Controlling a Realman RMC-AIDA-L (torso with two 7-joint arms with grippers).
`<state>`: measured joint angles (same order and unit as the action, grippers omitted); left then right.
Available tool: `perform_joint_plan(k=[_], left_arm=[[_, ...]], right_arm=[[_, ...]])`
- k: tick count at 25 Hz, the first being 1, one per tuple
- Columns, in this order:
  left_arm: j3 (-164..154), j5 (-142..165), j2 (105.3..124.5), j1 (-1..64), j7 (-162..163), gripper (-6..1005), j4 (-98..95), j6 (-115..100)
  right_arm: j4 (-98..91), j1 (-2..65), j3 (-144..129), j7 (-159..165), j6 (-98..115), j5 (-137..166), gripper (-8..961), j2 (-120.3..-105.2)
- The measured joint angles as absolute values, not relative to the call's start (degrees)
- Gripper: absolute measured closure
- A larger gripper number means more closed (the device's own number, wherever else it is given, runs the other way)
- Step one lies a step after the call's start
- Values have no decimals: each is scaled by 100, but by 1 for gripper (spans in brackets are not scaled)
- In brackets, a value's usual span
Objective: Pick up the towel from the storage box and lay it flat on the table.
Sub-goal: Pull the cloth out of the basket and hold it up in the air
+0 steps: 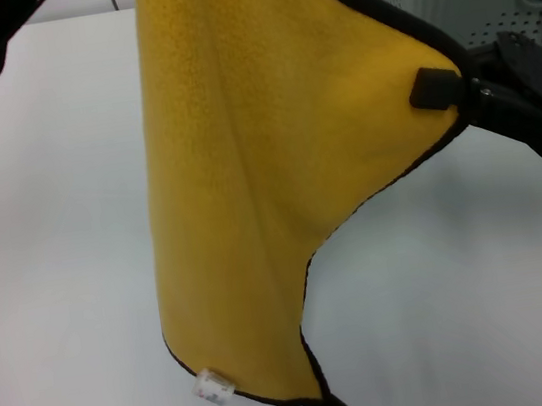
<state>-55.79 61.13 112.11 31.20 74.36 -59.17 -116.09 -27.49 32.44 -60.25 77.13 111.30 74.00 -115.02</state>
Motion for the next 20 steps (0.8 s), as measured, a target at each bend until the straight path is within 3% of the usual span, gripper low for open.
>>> perform_joint_plan(k=[7,14,20], left_arm=[[-5241,6585,11217,3093,7647,973,-5529,-11174],[-4848,7820,11212,3094,8514,973,-5662,-10600],[-4685,8708,11157,3159,9065,973,-6129,-10444]], right_arm=[[-3071,3018,-5812,7829,11104,7267,951,-11485],[-4851,2396,-5165,8680,10670,7237,951,-11532],[-6213,2297,-5198,9381,10246,7218,950,-11548]])
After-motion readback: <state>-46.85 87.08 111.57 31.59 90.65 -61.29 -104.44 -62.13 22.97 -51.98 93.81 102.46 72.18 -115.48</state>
